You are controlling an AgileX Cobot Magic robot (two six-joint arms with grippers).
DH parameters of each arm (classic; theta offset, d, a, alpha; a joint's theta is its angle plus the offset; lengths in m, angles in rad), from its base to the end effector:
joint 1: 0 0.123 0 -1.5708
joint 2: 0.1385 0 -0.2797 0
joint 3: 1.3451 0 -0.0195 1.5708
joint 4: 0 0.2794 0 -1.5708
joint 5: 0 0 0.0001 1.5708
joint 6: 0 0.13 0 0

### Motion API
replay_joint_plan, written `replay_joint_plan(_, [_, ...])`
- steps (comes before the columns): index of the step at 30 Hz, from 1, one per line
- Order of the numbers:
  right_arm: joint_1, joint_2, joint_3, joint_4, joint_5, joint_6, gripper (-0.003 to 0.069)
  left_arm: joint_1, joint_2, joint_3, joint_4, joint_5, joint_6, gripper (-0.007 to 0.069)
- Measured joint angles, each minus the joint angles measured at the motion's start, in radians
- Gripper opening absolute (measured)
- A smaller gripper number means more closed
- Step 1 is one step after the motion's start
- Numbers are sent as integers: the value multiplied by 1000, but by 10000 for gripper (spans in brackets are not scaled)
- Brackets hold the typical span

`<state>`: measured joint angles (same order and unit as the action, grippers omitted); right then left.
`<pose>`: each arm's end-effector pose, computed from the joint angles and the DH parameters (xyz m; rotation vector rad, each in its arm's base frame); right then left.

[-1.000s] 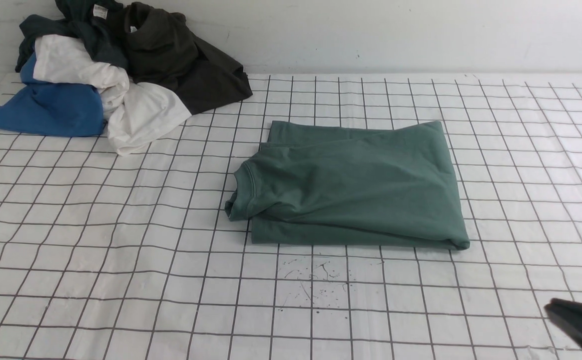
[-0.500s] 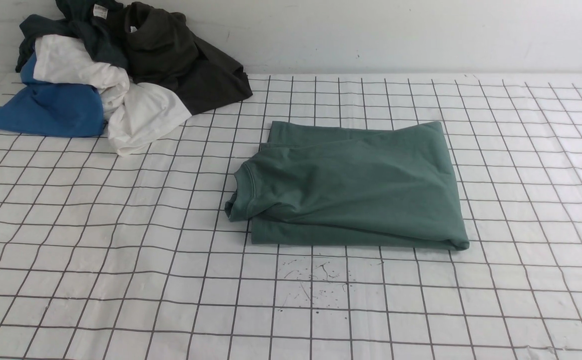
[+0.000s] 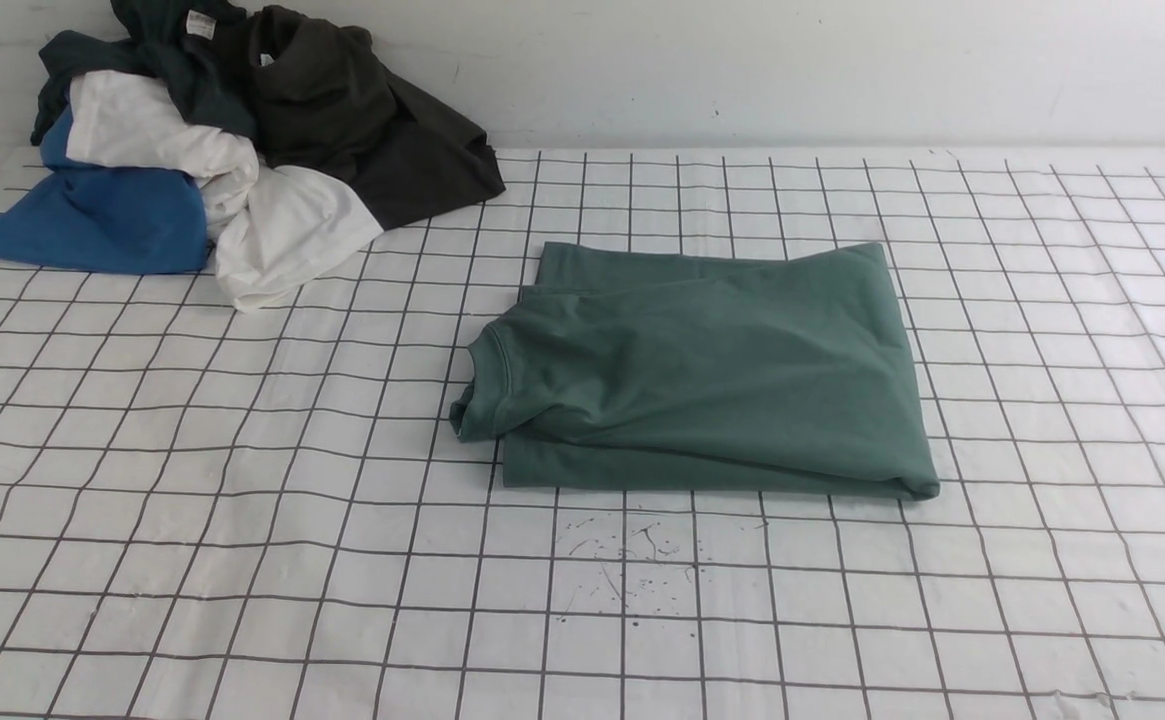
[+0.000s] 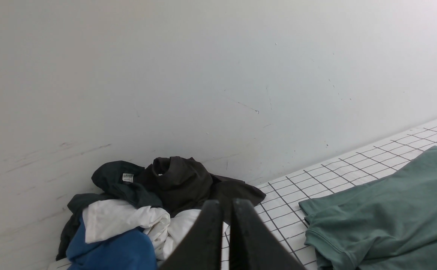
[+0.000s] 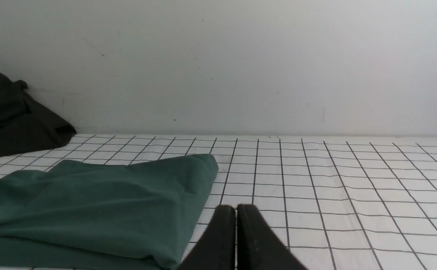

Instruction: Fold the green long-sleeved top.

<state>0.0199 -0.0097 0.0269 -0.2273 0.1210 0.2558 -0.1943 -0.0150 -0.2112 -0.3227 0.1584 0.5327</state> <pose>0.1298 -0.0010 0.1916 0.0292 1.6185 0.0166 0.1070 -0.0277 0.2831 0.3258 1.3698 -0.0191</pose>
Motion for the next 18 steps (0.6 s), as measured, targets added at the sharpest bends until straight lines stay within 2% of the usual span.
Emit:
replay_joint_plan(4, [-44,0,0,110,89,-21,3,0,0,0,0,0,0,15])
replay_joint_plan(7, [-43,0,0,197,193,-87,3,0,0,0,0,0,0,15])
replay_joint_plan(9, [-43,0,-1,233,226,-173,3,0,0,0,0,0,0,15])
replay_joint_plan(13, [-43,0,-1,241,228,-242,3,0,0,0,0,0,0,15])
replay_joint_plan(18, [-43,0,-1,243,229,-249,3,0,0,0,0,0,0,15])
